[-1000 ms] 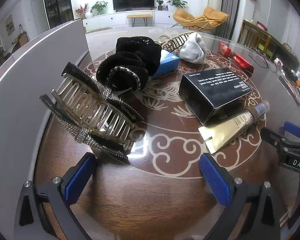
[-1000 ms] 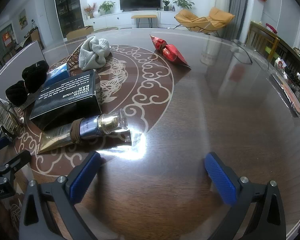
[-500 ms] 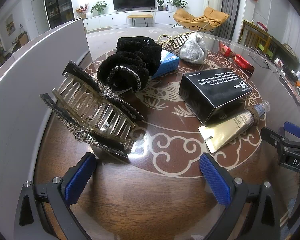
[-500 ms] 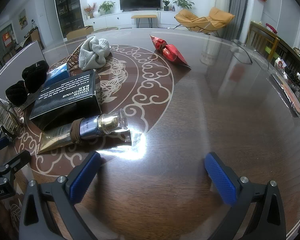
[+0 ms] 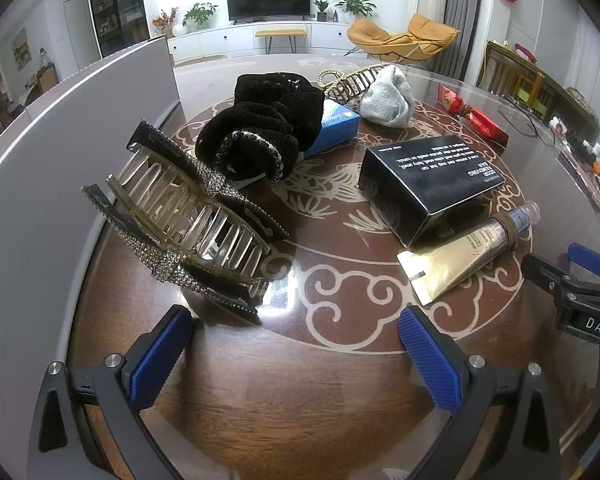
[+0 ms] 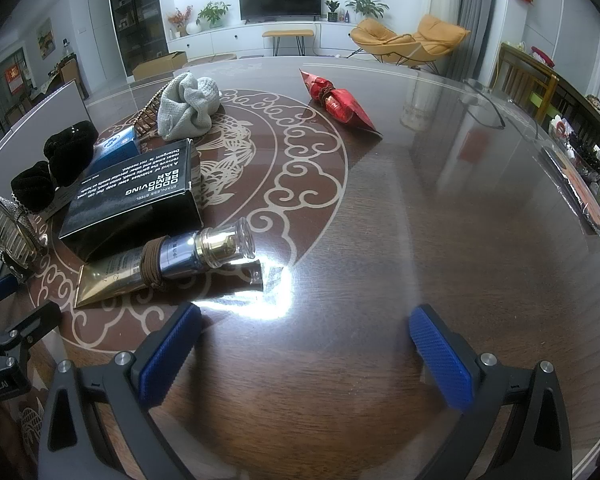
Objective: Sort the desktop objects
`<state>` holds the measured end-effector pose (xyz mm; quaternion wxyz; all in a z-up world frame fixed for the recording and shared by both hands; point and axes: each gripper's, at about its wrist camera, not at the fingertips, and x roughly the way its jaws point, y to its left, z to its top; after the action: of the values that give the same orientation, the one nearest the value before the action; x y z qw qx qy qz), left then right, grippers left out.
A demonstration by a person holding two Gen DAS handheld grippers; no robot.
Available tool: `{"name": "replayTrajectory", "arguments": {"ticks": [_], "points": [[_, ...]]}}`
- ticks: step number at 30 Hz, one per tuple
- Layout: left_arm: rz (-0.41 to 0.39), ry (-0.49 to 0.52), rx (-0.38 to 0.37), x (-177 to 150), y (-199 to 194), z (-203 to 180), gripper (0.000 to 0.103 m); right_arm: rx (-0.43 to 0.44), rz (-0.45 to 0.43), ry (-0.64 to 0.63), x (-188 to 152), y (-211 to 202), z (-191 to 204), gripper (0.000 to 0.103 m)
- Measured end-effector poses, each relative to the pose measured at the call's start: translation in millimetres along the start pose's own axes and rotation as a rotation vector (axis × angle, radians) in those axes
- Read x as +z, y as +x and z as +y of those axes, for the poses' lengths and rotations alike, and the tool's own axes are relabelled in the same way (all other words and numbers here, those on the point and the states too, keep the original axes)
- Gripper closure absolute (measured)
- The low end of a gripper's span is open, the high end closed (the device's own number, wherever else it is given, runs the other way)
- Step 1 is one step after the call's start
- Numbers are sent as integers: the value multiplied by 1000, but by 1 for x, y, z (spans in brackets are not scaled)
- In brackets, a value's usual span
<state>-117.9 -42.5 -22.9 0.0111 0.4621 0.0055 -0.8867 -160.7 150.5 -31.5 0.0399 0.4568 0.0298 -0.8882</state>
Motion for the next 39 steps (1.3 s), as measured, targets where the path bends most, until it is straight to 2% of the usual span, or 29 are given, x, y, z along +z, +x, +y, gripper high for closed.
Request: {"name": "replayTrajectory", "arguments": {"ticks": [36, 39], "points": [[5, -6, 10, 0, -5, 4, 0, 1, 0, -1, 0, 0, 0, 0], [31, 10, -3, 3, -3, 2, 0, 36, 0, -50, -5, -3, -2, 0]]}}
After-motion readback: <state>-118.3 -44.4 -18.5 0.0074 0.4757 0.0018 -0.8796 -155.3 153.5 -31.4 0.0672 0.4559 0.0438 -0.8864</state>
